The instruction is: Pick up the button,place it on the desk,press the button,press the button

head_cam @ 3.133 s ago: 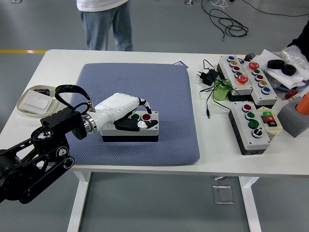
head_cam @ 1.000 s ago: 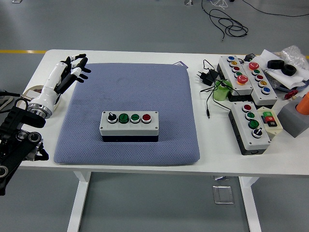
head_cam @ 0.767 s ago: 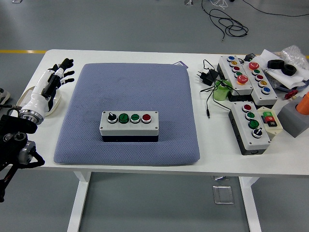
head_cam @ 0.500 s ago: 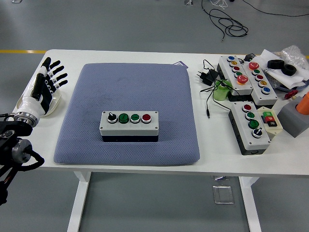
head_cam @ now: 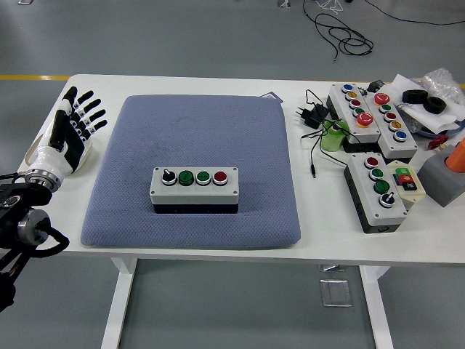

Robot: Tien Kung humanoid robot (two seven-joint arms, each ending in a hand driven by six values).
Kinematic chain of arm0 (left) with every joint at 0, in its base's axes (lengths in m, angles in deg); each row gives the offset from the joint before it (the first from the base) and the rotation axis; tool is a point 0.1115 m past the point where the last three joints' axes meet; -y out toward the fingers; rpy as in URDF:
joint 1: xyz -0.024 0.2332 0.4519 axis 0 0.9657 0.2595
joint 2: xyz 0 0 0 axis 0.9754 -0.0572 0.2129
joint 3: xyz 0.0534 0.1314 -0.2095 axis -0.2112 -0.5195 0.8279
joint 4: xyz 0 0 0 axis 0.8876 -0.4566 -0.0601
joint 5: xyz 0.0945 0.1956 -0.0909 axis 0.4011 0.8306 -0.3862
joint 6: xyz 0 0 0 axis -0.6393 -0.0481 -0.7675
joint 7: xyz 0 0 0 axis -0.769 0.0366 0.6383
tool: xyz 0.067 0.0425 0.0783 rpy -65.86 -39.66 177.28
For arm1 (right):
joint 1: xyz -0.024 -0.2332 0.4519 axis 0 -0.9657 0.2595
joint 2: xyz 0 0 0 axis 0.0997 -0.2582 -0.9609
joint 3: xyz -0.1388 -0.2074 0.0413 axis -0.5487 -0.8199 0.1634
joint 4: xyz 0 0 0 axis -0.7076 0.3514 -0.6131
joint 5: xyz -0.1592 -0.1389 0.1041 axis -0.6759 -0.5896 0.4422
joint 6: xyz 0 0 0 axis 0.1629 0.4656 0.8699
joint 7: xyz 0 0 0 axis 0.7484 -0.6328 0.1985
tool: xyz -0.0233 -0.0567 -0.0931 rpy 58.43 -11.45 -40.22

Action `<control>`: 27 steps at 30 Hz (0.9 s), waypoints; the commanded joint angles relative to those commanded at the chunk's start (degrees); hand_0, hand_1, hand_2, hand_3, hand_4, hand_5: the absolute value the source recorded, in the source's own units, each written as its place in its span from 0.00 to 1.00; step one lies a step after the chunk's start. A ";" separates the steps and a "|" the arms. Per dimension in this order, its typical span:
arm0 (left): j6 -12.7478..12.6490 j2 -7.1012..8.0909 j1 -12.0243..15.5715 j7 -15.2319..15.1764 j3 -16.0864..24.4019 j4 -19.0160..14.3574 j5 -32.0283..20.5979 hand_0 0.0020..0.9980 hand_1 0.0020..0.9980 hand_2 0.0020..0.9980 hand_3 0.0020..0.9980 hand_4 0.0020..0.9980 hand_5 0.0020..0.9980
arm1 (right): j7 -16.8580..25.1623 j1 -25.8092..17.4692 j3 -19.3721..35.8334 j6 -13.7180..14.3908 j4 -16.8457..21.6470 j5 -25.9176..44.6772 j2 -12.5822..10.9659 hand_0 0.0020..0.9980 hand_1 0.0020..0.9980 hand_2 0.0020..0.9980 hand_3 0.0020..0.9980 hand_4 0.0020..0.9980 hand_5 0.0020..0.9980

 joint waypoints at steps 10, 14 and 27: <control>1.57 -0.07 0.37 -0.34 -0.37 0.33 -0.80 0.81 0.86 0.90 0.91 0.68 1.00 | 0.00 -0.35 0.19 0.00 0.00 -0.26 -0.03 0.63 0.55 0.62 0.57 0.31 0.24; 1.67 -0.09 0.52 -0.20 -0.46 0.34 -0.66 0.81 0.86 0.90 0.91 0.68 1.00 | 0.01 -0.40 0.14 0.03 0.00 -0.16 -0.06 0.63 0.55 0.62 0.57 0.31 0.24; 1.76 -0.14 0.49 0.16 -0.65 0.46 -0.66 0.81 0.86 0.90 0.91 0.68 1.00 | 0.03 -0.51 -0.29 -0.03 0.00 0.13 -0.07 0.63 0.55 0.62 0.57 0.31 0.24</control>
